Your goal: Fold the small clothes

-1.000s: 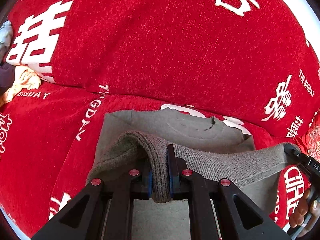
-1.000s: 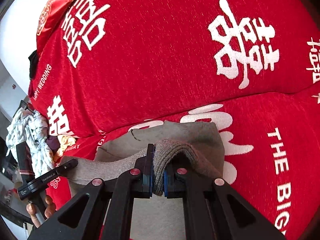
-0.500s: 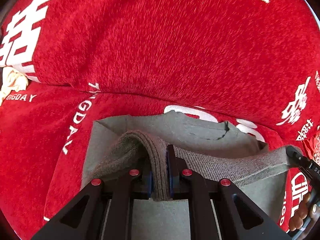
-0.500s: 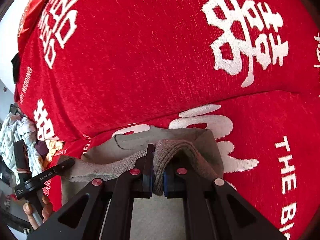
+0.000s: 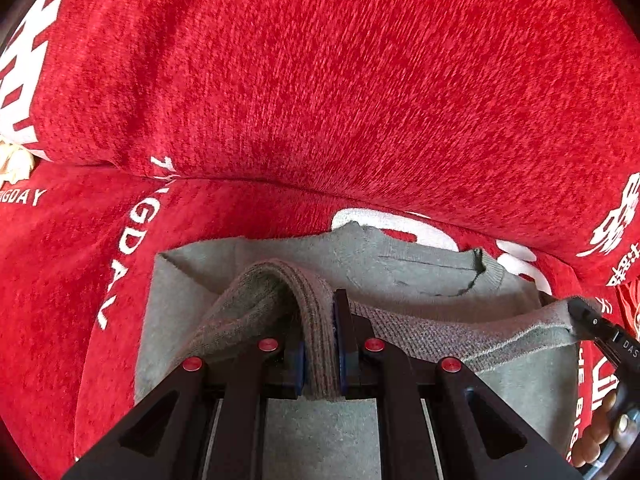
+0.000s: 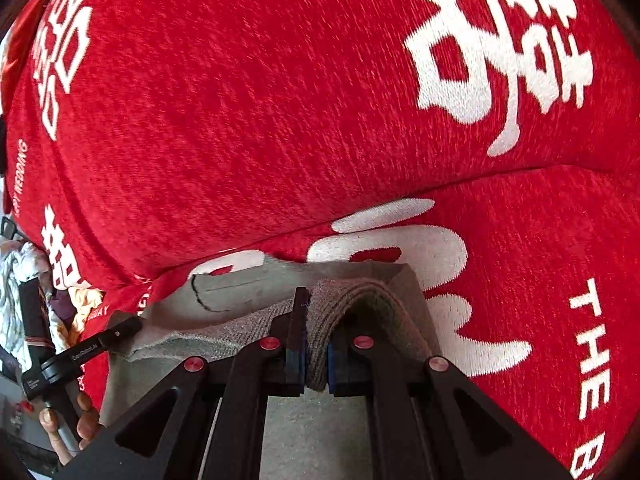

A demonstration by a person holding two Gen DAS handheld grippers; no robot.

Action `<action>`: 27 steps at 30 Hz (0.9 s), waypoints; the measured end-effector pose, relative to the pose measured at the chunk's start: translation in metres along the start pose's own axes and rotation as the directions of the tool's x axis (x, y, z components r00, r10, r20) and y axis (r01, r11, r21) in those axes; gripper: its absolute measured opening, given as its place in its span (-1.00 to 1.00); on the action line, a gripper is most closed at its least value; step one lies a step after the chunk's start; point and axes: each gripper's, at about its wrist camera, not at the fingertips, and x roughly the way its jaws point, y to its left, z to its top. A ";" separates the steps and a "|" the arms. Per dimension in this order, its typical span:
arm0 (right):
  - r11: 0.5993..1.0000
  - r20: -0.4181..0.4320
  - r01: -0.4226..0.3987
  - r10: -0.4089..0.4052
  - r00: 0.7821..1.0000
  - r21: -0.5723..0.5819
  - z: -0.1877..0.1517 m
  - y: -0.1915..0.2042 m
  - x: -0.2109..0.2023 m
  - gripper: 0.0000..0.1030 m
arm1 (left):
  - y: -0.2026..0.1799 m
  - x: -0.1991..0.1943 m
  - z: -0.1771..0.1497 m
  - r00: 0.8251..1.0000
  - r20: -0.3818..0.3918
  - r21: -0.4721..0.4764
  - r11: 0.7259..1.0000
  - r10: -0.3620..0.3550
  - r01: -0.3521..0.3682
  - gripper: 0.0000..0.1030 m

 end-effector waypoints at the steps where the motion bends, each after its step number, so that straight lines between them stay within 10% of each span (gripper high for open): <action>1: 1.000 -0.002 0.002 -0.002 1.000 0.001 0.001 -0.001 0.002 -0.86 | 0.001 0.003 0.001 1.000 -0.005 0.000 1.000 0.002 -0.002 -0.76; 18: 0.999 -0.083 0.036 -0.035 0.996 0.018 0.005 -0.008 0.048 -0.83 | 0.012 0.039 0.011 0.993 -0.118 -0.035 0.999 -0.008 0.003 -0.70; 23: 0.998 -0.061 -0.023 0.026 0.998 0.053 0.007 -0.013 0.030 -0.69 | 0.022 0.017 0.014 0.993 -0.094 -0.081 0.994 -0.075 0.067 0.68; 27: 0.999 0.031 -0.030 0.028 0.999 0.039 0.000 -0.011 -0.008 0.16 | 0.034 -0.019 0.018 0.999 0.013 -0.095 0.994 -0.043 0.044 0.98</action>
